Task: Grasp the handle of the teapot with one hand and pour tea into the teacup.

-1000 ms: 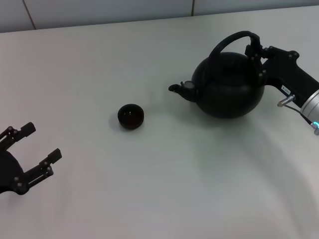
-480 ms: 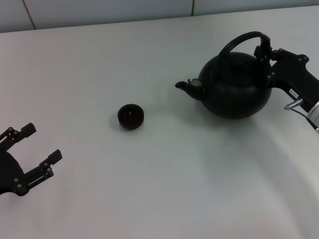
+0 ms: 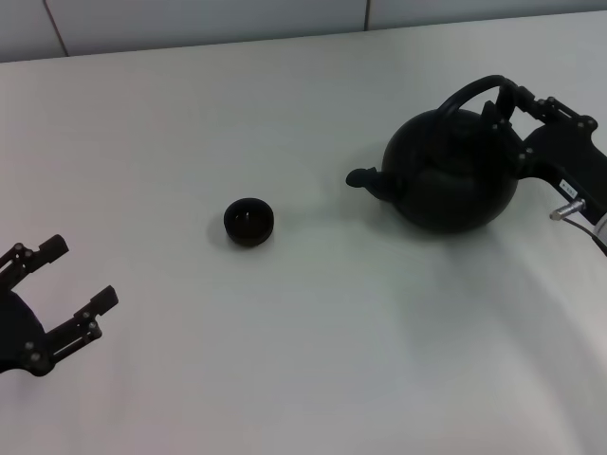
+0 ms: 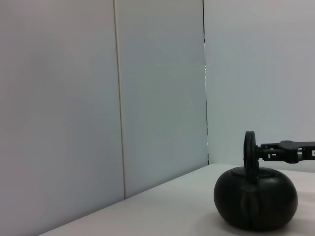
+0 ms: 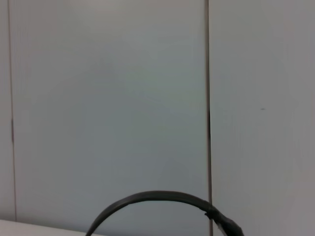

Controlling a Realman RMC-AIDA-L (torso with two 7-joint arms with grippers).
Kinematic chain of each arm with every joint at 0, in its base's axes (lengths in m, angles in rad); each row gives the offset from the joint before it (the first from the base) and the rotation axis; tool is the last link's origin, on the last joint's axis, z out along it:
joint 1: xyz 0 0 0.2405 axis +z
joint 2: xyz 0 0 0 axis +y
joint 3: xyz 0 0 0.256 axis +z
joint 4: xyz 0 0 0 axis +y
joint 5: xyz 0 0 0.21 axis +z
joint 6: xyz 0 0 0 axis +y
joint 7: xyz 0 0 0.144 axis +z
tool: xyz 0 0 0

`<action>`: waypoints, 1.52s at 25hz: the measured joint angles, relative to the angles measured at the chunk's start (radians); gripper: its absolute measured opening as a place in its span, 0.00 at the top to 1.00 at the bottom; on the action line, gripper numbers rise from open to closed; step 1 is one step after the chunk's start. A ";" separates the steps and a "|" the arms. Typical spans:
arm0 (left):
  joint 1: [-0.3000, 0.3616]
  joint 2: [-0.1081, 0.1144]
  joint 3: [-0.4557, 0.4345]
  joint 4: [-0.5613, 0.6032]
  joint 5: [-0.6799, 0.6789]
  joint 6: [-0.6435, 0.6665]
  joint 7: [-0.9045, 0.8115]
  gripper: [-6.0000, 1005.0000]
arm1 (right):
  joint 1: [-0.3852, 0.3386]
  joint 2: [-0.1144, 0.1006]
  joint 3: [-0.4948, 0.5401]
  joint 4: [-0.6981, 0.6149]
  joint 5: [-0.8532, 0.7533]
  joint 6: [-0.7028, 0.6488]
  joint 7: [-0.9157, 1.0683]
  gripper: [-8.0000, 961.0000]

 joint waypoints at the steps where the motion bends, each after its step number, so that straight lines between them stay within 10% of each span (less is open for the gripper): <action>1: 0.000 0.000 0.000 -0.001 0.000 0.002 0.000 0.21 | -0.006 0.000 0.000 0.000 0.000 -0.010 0.000 0.64; 9: 0.000 0.000 0.000 -0.003 0.000 0.003 0.000 0.21 | -0.092 -0.002 0.005 -0.003 0.002 -0.124 0.008 0.31; 19: -0.030 -0.007 0.007 -0.033 0.006 -0.010 -0.001 0.21 | -0.185 -0.007 0.018 -0.008 -0.030 -0.306 0.105 0.31; 26: -0.072 -0.004 0.052 -0.046 0.014 -0.012 -0.034 0.21 | -0.204 -0.015 -0.078 -0.248 -0.394 -0.394 0.293 0.31; 32: -0.153 0.031 0.103 0.004 0.071 -0.029 -0.204 0.21 | -0.162 -0.013 -0.080 -0.563 -0.631 -0.418 0.526 0.31; 38: -0.306 0.125 0.104 0.060 0.242 -0.002 -0.547 0.21 | -0.085 -0.025 -0.081 -0.715 -0.773 -0.449 0.673 0.31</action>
